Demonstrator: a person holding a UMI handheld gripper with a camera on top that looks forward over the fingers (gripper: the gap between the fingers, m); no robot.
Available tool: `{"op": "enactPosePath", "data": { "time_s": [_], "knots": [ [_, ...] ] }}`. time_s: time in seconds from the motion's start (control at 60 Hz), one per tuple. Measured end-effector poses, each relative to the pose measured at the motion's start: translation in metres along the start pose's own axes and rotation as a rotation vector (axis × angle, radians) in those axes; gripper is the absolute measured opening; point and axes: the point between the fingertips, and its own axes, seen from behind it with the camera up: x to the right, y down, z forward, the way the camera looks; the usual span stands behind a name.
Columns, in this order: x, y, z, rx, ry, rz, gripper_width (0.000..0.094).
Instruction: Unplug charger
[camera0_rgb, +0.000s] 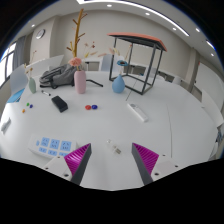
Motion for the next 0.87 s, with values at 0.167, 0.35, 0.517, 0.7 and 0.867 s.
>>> {"op": "enactPosePath", "data": {
  "time_s": [0.167,0.35,0.517,0.7,0.867],
  "knots": [
    [-0.053,0.0,-0.124,-0.074,-0.055,0.028,0.0854],
    [-0.109,0.002,-0.265,-0.082,-0.087,0.026,0.0853],
    [-0.145,-0.007,-0.33,-0.019,-0.104,0.004,0.0854],
    [-0.16,-0.007,-0.339,-0.006,-0.09,0.01,0.0854],
    [-0.168,-0.004,-0.336,-0.014,-0.084,0.023,0.0851]
  ]
}}
